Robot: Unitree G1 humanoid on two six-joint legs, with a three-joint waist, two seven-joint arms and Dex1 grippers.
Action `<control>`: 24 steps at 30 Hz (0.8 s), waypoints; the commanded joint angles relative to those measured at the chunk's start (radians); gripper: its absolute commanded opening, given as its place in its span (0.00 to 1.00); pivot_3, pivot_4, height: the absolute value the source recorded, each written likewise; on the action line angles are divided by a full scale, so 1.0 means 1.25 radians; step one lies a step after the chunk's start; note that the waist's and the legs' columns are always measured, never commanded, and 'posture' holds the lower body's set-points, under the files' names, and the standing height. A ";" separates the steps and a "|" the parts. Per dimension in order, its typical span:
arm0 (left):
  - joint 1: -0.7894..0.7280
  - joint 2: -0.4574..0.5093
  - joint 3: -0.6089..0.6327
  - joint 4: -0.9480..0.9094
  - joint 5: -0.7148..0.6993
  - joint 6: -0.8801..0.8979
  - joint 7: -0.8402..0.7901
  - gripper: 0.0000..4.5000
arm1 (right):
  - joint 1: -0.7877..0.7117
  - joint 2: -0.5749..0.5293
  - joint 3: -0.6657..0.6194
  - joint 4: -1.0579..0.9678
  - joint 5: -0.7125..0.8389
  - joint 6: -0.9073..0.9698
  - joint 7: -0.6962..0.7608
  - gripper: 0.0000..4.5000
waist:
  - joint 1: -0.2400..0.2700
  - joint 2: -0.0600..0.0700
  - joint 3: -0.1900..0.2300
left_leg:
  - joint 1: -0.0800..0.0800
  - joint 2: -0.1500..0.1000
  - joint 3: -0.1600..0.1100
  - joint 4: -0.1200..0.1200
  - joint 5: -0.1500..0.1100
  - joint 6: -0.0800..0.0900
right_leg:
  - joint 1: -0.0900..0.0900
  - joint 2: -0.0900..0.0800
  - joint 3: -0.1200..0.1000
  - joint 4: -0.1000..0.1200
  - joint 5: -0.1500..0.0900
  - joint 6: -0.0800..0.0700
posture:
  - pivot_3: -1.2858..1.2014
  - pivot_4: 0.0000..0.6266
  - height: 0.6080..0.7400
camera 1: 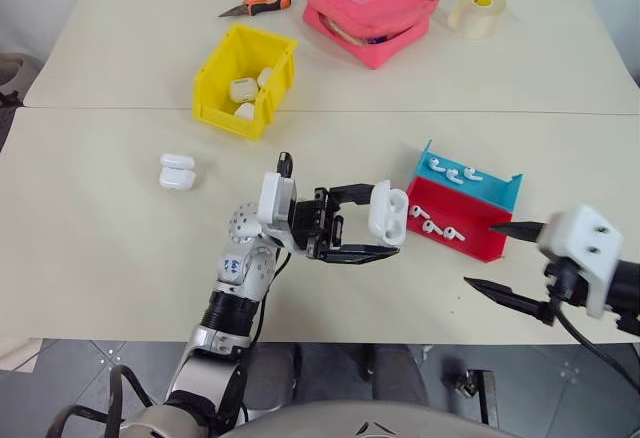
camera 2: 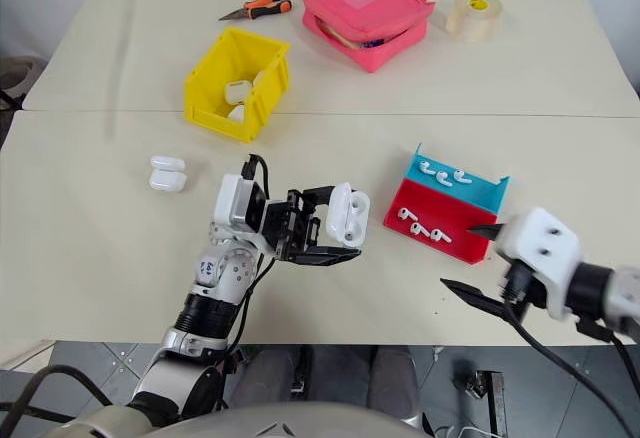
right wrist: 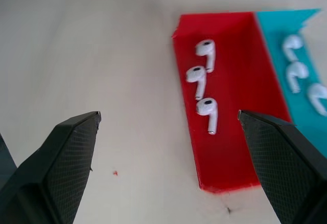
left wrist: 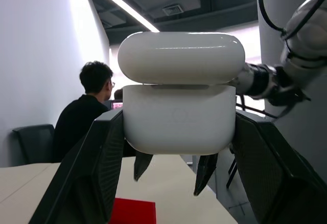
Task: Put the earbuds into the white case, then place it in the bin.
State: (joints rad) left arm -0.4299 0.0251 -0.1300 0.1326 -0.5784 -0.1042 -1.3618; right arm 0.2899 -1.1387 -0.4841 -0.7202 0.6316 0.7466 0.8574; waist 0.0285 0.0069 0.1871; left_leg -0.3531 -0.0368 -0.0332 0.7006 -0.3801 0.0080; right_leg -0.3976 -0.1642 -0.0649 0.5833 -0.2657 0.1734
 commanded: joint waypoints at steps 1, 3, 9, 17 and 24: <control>0.011 0.010 -0.002 -0.021 0.007 -0.013 0.009 0.62 | -0.127 -0.056 0.129 0.037 0.001 0.080 -0.020 1.00 | 0.002 0.000 0.000 | 0.000 0.000 -0.001 0.000 0.000 0.000 | 0.000 0.000 0.000 -0.001 0.000 0.000 | 0.52 0.24 1.00; 0.019 0.016 -0.006 -0.027 0.009 -0.018 0.010 0.62 | -0.204 -0.076 0.221 0.061 -0.037 0.087 -0.019 1.00 | 0.001 0.000 0.000 | -0.001 0.000 -0.003 0.000 0.000 0.000 | 0.000 0.000 -0.002 -0.001 0.000 0.000 | 0.52 0.24 1.00; 0.035 0.023 -0.012 -0.039 0.010 -0.027 0.020 0.62 | -0.367 -0.080 0.401 0.120 -0.119 0.126 -0.011 1.00 | 0.000 0.000 0.000 | -0.003 -0.001 -0.007 0.000 0.000 0.000 | 0.000 -0.001 -0.003 -0.002 0.000 0.000 | 0.52 0.24 1.00; 0.046 0.025 -0.015 -0.039 0.010 -0.033 0.024 0.62 | -0.481 -0.071 0.520 0.166 -0.202 0.140 0.011 0.92 | -0.001 0.000 0.000 | -0.002 -0.001 -0.007 0.001 0.000 0.000 | 0.000 -0.001 -0.003 -0.001 0.000 0.000 | 0.52 0.24 1.00; 0.043 0.022 -0.015 -0.028 0.009 -0.036 0.023 0.62 | -0.514 -0.059 0.556 0.181 -0.234 0.142 0.035 0.51 | -0.002 0.000 0.000 | -0.002 -0.001 -0.007 0.001 0.000 0.000 | 0.000 -0.001 -0.003 -0.001 0.000 0.000 | 0.52 0.24 1.00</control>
State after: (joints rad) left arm -0.3796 0.0582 -0.1417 0.1225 -0.5643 -0.1349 -1.3329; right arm -0.3401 -1.2173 0.2114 -0.4908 0.3555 0.9213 0.8936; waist 0.0264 0.0074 0.1871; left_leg -0.3562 -0.0379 -0.0422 0.7015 -0.3800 0.0077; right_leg -0.3979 -0.1649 -0.0684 0.5815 -0.2654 0.1738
